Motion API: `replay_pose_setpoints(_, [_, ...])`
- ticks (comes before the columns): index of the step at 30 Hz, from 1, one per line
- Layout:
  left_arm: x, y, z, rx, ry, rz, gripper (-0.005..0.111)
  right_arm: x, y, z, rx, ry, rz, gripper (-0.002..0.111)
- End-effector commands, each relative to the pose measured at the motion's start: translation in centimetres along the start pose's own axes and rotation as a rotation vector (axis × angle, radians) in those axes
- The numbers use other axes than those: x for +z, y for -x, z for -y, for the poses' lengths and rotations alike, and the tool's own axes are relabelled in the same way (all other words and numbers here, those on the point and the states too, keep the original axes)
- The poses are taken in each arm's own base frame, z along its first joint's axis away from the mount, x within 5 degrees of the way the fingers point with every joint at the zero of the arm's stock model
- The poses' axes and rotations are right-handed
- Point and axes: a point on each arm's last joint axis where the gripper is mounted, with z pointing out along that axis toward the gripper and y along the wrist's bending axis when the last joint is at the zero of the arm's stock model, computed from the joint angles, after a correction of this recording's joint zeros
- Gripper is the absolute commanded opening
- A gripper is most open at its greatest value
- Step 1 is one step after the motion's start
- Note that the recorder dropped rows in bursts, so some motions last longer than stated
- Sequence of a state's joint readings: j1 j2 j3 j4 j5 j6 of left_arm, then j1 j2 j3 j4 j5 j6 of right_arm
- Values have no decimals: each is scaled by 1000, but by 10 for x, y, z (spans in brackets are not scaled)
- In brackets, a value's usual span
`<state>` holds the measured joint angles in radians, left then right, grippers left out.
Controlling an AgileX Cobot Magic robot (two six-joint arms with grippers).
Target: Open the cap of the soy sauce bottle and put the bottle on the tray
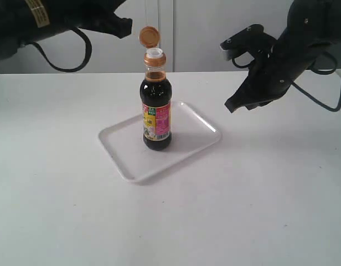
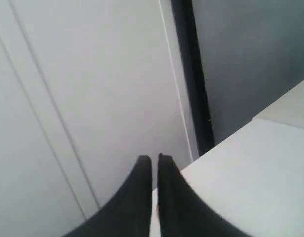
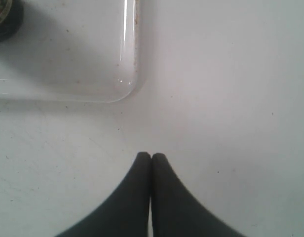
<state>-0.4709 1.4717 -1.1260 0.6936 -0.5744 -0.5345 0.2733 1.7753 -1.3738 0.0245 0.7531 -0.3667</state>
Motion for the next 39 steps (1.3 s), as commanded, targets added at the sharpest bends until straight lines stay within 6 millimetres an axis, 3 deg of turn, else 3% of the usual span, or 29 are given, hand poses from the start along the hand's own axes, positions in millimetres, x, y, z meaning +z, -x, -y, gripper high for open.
replay_pose_setpoints(1, [-16, 3, -10, 12, 103, -158, 0, 1, -4, 1, 14, 12, -29, 0])
replay_pose_setpoints(8, [-37, -22, -24, 150, 242, -562, 0, 0, -10, -1, 4, 28, -98, 0])
replay_pose_setpoints(12, [-44, -30, -28, 184, 276, -683, 0, 0, -12, 0, -13, 16, -119, 0])
replay_pose_setpoints(17, [-56, -41, -32, 159, 339, -857, 0, 0, -17, 1, -31, 7, -174, 0])
replay_pose_setpoints(21, [-64, -49, -28, 31, 348, -962, 0, -7, -20, 3, -20, -15, -203, 0])
replay_pose_setpoints(31, [-78, -56, -16, -153, 326, -1119, 0, -51, -25, 17, 95, -71, -147, 0])
replay_pose_setpoints(39, [-98, -30, -15, -153, 314, -1045, 0, -76, -38, 40, 207, -107, -127, 0])
